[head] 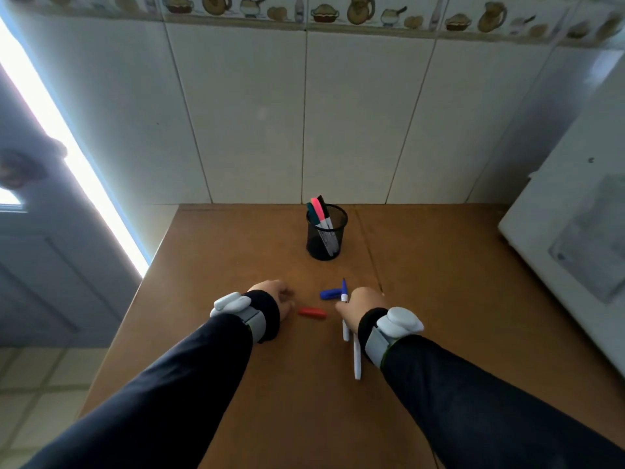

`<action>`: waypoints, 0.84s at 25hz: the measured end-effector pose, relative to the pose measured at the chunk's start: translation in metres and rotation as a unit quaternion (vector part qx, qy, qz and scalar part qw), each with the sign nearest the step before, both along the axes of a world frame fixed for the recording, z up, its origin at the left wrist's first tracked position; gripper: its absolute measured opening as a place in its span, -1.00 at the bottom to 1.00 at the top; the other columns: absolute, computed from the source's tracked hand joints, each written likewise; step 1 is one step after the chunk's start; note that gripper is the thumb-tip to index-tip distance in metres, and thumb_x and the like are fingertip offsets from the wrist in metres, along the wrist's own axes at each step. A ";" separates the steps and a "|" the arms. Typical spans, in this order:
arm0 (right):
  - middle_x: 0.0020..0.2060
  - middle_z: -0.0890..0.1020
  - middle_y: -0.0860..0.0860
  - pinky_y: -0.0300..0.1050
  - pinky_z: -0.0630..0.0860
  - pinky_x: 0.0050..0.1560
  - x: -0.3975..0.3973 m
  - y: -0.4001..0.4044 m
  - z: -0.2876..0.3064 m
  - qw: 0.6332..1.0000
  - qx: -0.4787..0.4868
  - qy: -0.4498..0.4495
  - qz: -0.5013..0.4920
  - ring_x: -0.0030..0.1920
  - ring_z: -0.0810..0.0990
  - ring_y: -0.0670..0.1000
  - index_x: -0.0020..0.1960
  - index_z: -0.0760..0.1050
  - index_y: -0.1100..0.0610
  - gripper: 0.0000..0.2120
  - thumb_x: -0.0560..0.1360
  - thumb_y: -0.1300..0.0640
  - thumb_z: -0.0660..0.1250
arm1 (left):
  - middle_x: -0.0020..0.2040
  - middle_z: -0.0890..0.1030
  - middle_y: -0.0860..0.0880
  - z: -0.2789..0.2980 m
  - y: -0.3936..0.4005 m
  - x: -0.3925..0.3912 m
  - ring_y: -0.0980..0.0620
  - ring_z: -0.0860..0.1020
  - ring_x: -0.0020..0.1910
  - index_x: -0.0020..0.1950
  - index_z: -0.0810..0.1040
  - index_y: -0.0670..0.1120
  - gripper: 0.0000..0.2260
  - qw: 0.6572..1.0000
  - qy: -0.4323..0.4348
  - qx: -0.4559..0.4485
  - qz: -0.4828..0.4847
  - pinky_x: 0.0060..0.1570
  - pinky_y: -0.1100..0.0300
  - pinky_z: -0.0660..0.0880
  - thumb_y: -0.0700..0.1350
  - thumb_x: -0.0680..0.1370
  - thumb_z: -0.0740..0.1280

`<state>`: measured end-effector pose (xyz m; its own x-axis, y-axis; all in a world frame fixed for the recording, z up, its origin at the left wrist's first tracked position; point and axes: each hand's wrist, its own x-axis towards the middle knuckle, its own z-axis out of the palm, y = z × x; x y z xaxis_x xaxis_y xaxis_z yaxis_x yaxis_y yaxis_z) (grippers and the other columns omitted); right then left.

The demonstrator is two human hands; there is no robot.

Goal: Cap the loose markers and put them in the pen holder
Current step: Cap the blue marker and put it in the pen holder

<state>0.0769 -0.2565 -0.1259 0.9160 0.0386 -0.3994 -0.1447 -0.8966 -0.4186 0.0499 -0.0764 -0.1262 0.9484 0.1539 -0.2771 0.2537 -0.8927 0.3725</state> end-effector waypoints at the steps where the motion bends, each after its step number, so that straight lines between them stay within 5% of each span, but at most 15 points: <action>1: -0.45 0.40 0.01 -0.15 0.25 -0.44 0.003 -0.002 0.004 1.000 0.009 -0.015 0.000 -0.45 0.37 0.00 -0.36 0.31 0.10 -0.76 0.46 0.08 0.21 | 0.23 0.58 -0.05 0.002 -0.006 0.006 -0.07 0.57 0.16 0.24 0.52 0.06 -0.68 1.000 -0.006 -0.003 -0.009 0.13 0.20 0.48 -0.02 0.49 0.30; 4: -0.45 0.37 0.01 -0.13 0.28 -0.39 0.020 -0.014 0.010 0.996 0.049 -0.071 -0.015 -0.40 0.38 0.07 -0.39 0.23 0.08 -0.73 0.45 0.13 0.22 | 0.29 0.53 -0.04 0.005 -0.033 0.030 -0.05 0.54 0.22 0.31 0.48 0.06 -0.56 0.998 -0.004 0.007 -0.056 0.21 0.18 0.46 0.02 0.44 0.39; 8: -0.34 0.51 0.11 0.02 0.58 -0.17 0.042 -0.032 0.009 0.993 0.084 -0.080 -0.014 -0.20 0.64 0.25 -0.36 0.28 0.11 -0.77 0.43 0.14 0.25 | 0.33 0.47 -0.10 -0.002 -0.054 0.063 -0.11 0.49 0.27 0.34 0.45 0.01 -0.56 0.990 0.049 0.047 -0.125 0.25 0.11 0.46 0.01 0.47 0.35; 13: -0.26 0.57 0.06 -0.12 0.48 -0.22 0.065 -0.048 0.002 0.995 0.054 -0.075 0.021 -0.23 0.55 0.11 -0.17 0.52 0.12 -0.91 0.45 0.11 0.28 | 0.29 0.52 -0.09 -0.010 -0.052 0.084 -0.11 0.51 0.24 0.29 0.50 -0.02 -0.65 0.982 0.078 0.077 -0.153 0.21 0.11 0.45 -0.01 0.51 0.30; 17: -0.14 0.65 0.08 -0.03 0.60 -0.06 0.058 -0.039 0.004 0.993 0.089 -0.064 0.046 -0.10 0.64 0.14 0.05 0.57 0.13 -0.80 0.46 0.17 0.26 | 0.07 0.60 -0.05 -0.009 -0.033 0.074 -0.05 0.58 0.07 0.31 0.47 0.01 -0.63 0.996 -0.016 -0.082 0.003 0.08 0.23 0.46 -0.13 0.51 0.32; 21: -0.32 0.48 -0.09 -0.27 0.34 -0.33 0.041 -0.023 0.019 0.982 0.108 -0.103 0.113 -0.19 0.47 0.00 -0.08 0.55 0.06 -0.89 0.44 0.21 0.29 | -0.27 0.57 -0.04 0.000 -0.004 0.061 -0.05 0.56 -0.25 -0.07 0.54 -0.11 -0.87 0.929 -0.075 -0.305 0.197 -0.13 0.09 0.57 -0.23 0.42 0.43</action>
